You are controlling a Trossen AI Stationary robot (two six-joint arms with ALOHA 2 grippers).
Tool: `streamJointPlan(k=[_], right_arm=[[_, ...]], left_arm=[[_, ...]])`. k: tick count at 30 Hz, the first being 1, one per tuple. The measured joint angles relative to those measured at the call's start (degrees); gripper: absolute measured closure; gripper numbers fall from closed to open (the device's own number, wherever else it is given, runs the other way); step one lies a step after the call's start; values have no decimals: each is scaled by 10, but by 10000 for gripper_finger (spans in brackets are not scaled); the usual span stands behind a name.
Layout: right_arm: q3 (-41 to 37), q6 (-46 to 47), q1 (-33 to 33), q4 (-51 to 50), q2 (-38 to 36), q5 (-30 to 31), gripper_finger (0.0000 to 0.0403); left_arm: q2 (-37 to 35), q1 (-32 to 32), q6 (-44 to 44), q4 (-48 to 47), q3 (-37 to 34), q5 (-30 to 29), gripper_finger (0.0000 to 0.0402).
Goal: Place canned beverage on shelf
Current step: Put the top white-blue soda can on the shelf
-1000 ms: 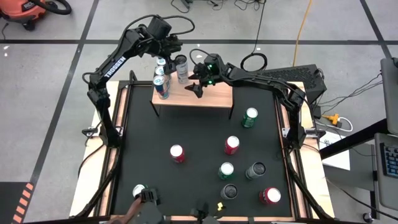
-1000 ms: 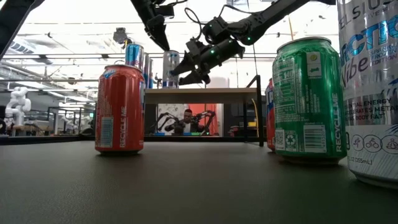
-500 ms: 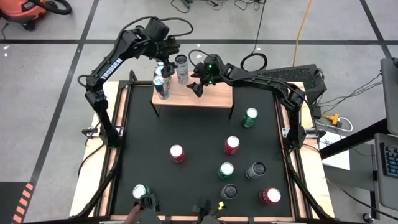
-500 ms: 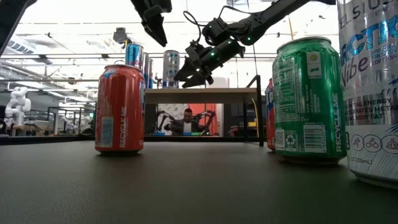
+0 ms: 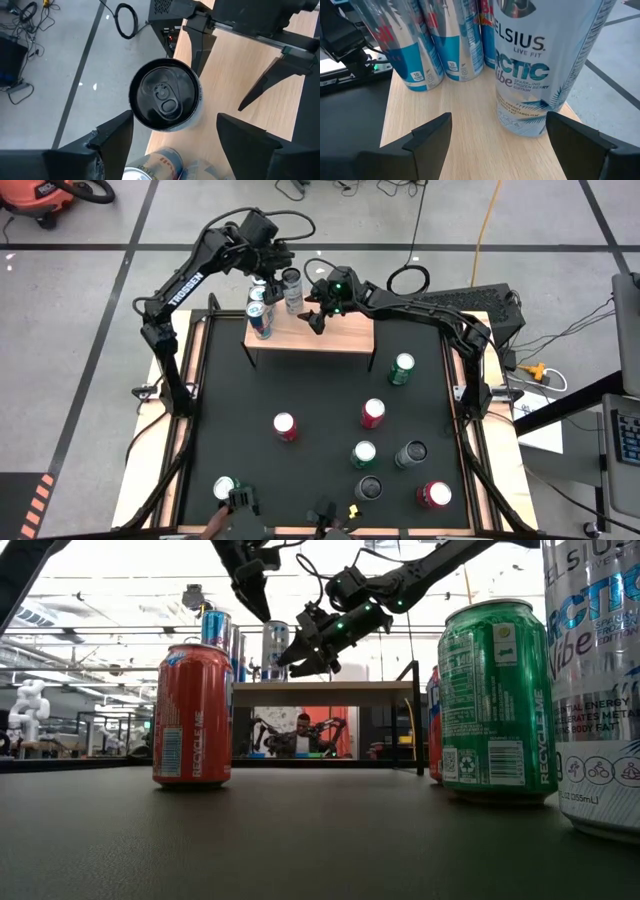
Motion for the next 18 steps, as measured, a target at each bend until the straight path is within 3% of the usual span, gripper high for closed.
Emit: streamJointPlan(k=[18], right_arm=[[0, 2, 19, 0, 0, -3, 103]], left_arm=[[0, 12, 20, 9, 0, -34, 148]])
